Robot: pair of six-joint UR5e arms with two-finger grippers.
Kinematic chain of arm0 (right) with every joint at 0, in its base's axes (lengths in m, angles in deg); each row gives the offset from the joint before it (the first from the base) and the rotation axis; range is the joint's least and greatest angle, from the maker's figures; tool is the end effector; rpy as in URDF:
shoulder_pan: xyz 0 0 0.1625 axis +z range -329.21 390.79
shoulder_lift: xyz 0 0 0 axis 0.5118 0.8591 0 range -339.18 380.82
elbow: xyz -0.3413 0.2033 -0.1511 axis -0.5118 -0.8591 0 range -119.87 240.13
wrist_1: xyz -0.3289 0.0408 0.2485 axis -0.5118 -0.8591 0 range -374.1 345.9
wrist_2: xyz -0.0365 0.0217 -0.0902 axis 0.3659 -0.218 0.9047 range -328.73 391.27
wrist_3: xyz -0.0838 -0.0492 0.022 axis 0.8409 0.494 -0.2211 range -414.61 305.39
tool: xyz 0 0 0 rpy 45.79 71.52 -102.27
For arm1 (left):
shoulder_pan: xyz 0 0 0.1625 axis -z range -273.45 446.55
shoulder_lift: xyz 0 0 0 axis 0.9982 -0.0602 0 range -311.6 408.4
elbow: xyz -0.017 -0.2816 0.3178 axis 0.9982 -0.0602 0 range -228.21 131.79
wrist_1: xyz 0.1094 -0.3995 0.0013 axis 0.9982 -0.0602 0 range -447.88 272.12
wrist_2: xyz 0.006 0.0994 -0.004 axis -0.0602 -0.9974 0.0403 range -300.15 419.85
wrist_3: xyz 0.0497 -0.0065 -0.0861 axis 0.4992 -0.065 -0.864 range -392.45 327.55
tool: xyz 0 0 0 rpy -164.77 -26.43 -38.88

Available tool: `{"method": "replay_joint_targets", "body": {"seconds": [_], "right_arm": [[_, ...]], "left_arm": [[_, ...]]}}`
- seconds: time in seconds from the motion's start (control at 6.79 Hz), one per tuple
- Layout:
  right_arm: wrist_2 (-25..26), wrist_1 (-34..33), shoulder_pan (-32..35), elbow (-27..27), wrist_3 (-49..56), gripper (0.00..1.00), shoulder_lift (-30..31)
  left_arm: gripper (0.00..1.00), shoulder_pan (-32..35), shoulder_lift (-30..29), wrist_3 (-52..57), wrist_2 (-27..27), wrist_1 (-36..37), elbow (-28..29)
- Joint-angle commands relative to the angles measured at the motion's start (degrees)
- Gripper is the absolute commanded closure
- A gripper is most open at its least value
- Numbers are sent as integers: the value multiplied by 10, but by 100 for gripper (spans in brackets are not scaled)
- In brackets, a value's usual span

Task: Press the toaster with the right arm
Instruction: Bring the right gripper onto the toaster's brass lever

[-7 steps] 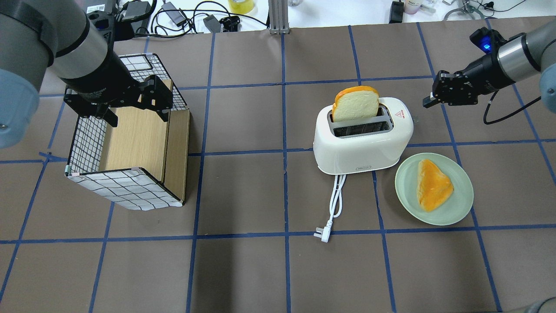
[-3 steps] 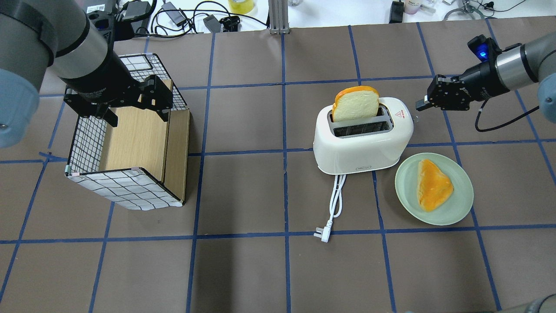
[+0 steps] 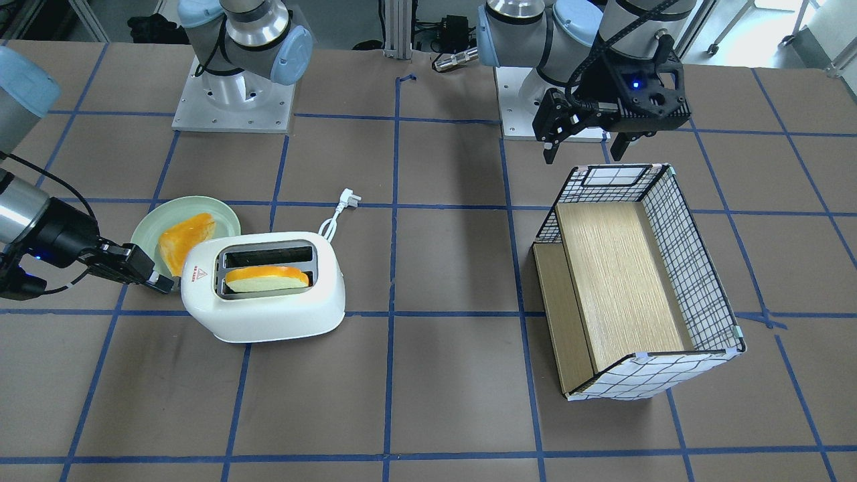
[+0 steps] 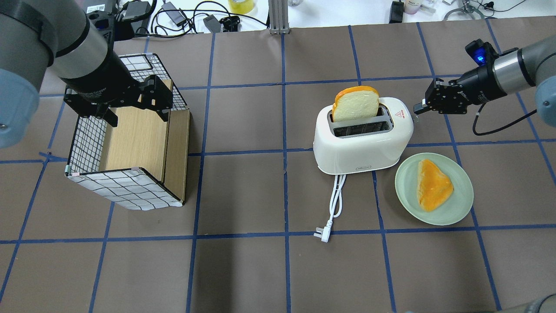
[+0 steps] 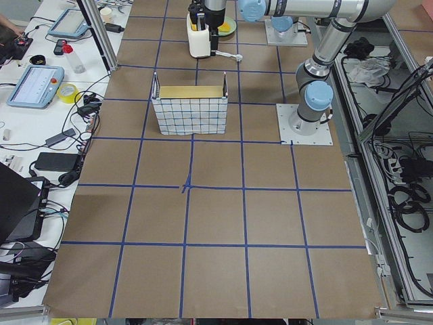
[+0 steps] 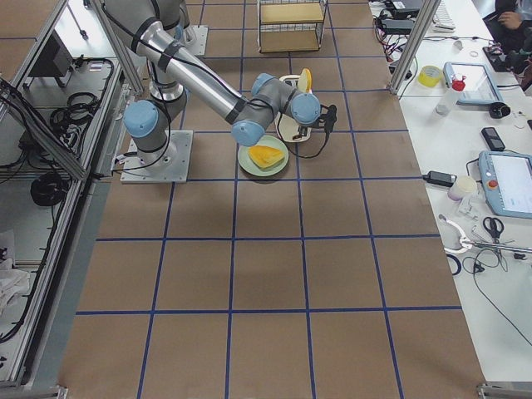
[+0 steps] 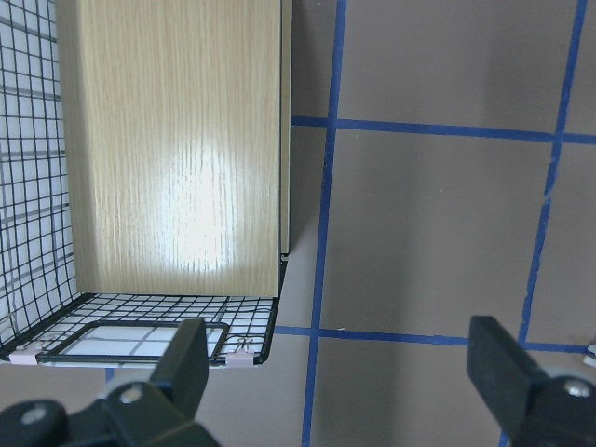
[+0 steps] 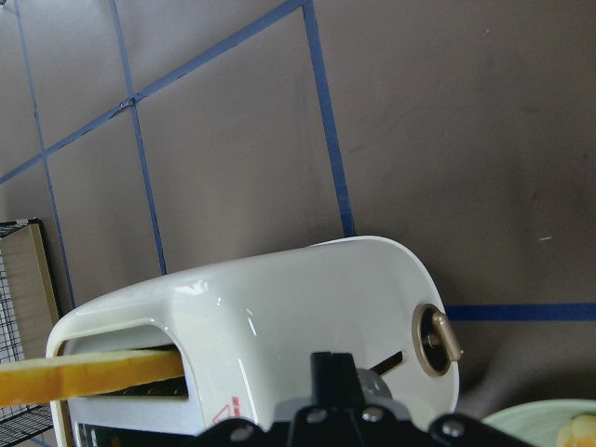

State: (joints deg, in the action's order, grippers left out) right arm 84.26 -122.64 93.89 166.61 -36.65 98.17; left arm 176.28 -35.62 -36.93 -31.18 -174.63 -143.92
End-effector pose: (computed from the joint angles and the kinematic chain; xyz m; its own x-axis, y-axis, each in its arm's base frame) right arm -0.0624 -0.5504 0.2898 -0.7670 0.1672 -0.6195 0.2189 0.9757 -0.0077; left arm -0.1293 -0.4541 0.4937 -0.9964 -0.0837 -0.0131 -0.0827 0.9946 -0.0626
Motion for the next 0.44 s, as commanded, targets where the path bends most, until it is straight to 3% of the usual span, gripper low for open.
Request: {"method": "replay_joint_targets", "body": {"seconds": [0.0,0.29], "right_arm": [[0,-3,0,5,0,100,-4],[4,-5,0,6,1,100,-13]], "left_arm": [[0,0,0,0,0,0,0],[0,0,0,0,0,0,0]]}}
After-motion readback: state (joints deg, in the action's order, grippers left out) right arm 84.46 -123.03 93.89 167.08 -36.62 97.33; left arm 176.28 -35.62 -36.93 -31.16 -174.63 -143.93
